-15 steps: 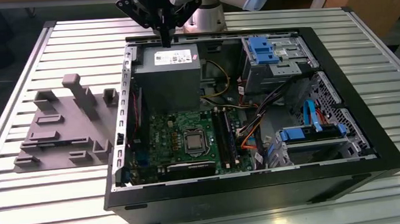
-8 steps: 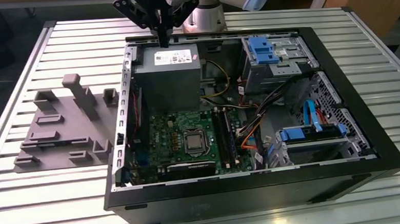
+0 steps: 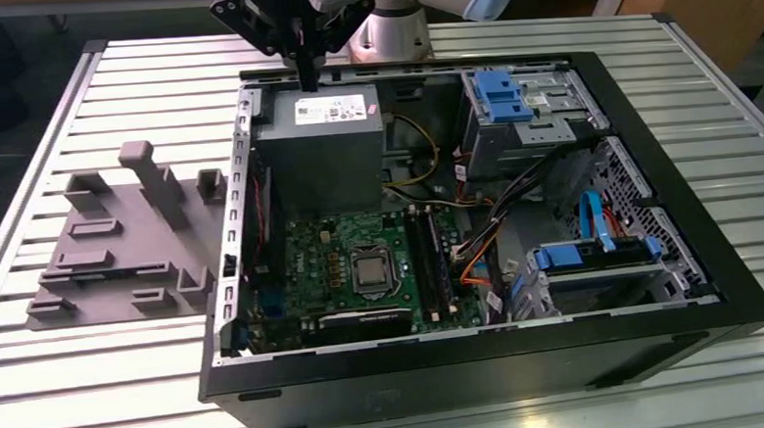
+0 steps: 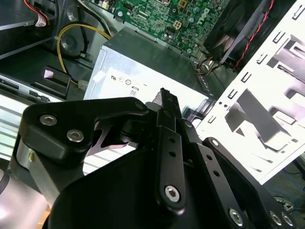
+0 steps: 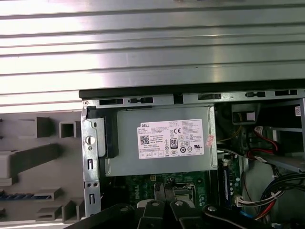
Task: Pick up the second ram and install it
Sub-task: 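Reach for the second ram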
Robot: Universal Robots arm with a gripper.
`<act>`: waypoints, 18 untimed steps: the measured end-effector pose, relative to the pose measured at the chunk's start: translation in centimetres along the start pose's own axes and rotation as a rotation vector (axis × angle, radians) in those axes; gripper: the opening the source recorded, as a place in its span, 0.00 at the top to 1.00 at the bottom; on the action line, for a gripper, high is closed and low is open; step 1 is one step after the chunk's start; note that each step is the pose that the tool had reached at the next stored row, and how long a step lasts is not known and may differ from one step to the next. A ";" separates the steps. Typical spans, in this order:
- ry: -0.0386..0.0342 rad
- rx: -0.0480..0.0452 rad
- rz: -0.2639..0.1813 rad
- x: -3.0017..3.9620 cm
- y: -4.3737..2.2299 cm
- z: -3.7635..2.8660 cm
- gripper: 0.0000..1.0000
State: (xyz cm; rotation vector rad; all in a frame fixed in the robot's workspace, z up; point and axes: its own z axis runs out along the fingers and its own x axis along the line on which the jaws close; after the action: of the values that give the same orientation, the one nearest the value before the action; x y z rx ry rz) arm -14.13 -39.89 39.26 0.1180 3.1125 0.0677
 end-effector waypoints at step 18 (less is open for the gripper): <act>0.0004 0.0001 0.000 0.56 -0.04 0.05 0.89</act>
State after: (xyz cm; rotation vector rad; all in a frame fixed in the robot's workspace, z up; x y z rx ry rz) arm -14.70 -39.89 39.19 0.1179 3.1129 0.0676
